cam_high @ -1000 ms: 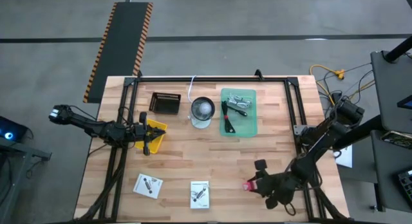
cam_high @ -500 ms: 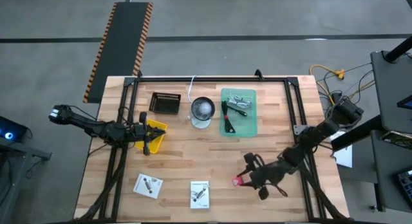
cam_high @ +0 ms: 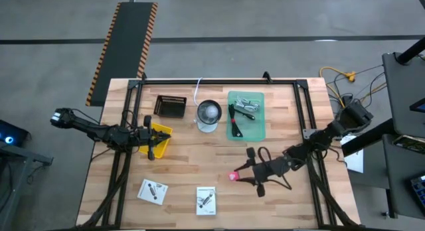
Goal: Pick and place items into bin
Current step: Put the pink charger adapter into the yellow bin
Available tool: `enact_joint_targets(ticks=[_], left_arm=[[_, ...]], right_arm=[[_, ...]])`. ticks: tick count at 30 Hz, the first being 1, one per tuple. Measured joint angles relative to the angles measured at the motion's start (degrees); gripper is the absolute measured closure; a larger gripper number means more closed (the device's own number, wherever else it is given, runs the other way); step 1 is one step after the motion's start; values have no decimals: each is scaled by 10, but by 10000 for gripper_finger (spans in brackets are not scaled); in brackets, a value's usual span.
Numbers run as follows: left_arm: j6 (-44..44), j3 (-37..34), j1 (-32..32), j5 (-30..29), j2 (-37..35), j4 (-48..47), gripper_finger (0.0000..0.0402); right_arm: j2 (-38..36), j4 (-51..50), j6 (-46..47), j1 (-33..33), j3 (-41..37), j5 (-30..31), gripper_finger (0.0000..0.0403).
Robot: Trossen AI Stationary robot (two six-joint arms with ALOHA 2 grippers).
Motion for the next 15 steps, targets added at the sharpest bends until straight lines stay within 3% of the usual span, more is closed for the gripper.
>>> enact_joint_targets(ticks=[6,15], left_arm=[[0,0,0,0,1,0,400],[0,0,0,0,1,0,400]], right_arm=[[39,64,-14,-33,-1,1,259],[40,64,15,-51,-1,1,257]])
